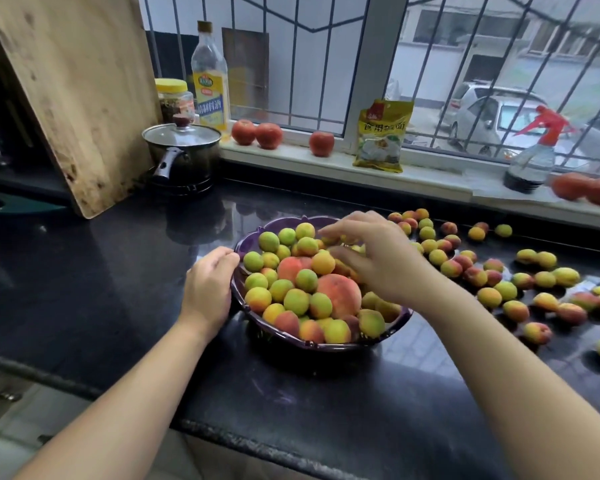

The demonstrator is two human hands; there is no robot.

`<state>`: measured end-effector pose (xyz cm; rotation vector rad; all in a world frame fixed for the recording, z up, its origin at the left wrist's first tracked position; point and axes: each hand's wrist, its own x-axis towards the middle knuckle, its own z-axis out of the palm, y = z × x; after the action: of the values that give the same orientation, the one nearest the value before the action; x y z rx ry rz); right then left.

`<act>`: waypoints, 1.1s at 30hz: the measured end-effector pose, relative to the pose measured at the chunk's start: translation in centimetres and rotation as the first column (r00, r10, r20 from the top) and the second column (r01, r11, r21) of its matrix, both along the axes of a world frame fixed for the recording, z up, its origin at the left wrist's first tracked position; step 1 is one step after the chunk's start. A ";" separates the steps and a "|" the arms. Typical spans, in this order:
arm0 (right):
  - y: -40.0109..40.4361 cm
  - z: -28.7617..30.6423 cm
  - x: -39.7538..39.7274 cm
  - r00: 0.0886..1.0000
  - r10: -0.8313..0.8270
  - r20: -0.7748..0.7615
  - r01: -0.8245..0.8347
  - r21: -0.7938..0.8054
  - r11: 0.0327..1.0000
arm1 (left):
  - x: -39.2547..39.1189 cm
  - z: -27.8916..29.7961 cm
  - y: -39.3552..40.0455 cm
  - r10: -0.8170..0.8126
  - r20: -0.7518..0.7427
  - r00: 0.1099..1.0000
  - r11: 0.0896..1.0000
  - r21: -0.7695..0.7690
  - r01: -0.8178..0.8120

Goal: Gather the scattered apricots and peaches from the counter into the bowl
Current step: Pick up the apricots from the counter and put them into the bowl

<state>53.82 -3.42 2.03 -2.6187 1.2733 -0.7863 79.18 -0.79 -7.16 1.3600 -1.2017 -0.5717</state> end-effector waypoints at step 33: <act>-0.9 -5.1 -9.6 0.636 -0.688 0.349 0.697 0.123 0.706 | 0.0 0.0 0.3 -0.010 -0.026 1.000 1.000 0.008 0.010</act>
<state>44.20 -4.34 -3.05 -1.7737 2.1570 -1.3198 79.18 -0.52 -7.19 1.3503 -1.1872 -0.6006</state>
